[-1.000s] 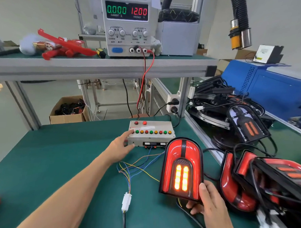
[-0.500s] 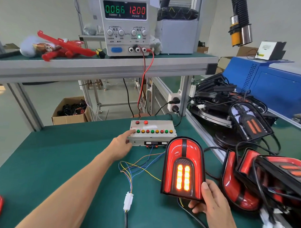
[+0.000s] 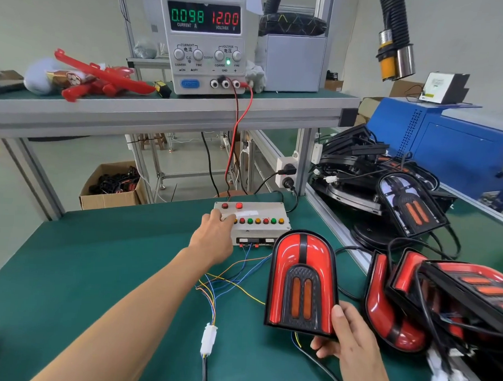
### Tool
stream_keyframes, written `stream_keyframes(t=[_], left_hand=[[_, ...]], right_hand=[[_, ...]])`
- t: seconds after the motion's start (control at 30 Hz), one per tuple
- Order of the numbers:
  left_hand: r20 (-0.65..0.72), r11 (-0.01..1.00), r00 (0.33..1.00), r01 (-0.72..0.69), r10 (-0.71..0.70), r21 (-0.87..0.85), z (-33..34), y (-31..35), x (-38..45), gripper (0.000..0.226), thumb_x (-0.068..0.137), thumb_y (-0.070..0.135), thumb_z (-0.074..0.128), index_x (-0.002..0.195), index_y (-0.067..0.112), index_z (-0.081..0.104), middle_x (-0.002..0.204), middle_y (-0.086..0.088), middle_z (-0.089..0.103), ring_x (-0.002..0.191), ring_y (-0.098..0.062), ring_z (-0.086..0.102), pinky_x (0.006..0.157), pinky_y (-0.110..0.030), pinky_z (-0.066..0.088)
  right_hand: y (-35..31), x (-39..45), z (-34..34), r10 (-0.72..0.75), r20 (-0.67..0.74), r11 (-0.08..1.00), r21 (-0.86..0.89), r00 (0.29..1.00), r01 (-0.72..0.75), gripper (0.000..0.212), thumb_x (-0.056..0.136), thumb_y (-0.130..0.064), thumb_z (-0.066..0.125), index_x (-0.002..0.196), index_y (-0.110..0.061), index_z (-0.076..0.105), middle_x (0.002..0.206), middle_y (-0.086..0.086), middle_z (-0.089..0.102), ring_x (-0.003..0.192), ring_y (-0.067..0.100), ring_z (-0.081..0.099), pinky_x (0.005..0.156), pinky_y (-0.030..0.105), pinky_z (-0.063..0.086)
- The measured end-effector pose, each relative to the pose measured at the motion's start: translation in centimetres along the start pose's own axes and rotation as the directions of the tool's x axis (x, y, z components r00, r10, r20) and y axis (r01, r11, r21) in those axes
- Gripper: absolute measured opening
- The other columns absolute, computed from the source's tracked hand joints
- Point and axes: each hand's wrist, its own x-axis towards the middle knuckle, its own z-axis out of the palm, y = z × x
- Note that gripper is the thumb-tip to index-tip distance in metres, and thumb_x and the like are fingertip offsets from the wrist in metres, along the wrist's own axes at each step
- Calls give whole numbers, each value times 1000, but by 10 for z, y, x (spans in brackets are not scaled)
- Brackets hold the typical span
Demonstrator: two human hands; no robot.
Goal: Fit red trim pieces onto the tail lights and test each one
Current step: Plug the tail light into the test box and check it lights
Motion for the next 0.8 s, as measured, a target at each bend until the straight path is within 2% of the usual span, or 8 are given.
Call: stream_keyframes(t=[0.1,0.2,0.37,0.57,0.73,0.8], left_hand=[[22,997,1000,1,-3,75,3,4,1,63,97,15,48,156,25,27,149,-18,27,127,-37,36,104,-43,44],[41,997,999,28,-31,66,2,5,6,63,95,14,47,155,27,33,156,-19,21,132,-40,33,108,-45,39],[49,998,997,64,-64,-7,3,5,13,62,94,13,44,153,29,40,155,-20,22,132,-42,31,113,-46,30],[-7,999,999,52,-52,2,10,2,6,65,94,15,45,156,28,32,154,-20,26,130,-40,31,112,-44,28],[-13,997,998,61,-62,-55,14,3,4,67,92,9,44,156,27,35,152,-21,27,132,-40,28,113,-43,26],[-3,995,997,71,-72,-73,12,3,5,67,92,8,45,155,27,37,153,-21,25,135,-40,25,114,-43,26]], right_hand=[[-1,0,0,-1,0,1000,-10,1000,1,27,92,-58,45,97,-45,68,76,14,74,65,34,69,66,49,59],[-1,0,0,0,-2,1000,-14,1000,0,28,91,-57,44,95,-43,68,71,15,73,62,33,68,67,50,59],[-1,1,0,7,-1,1000,-5,1000,-7,29,90,-57,44,94,-41,69,71,16,72,61,32,67,65,46,57],[0,2,0,12,-9,1000,27,1000,-11,29,92,-53,47,96,-36,70,75,17,73,62,32,68,60,40,56],[1,2,-1,26,-13,999,43,1000,-25,35,91,-51,48,103,-26,69,73,18,72,60,32,67,61,44,55],[-1,1,0,19,-12,999,47,1000,-18,31,91,-50,47,99,-32,71,71,19,71,60,33,66,61,44,55]])
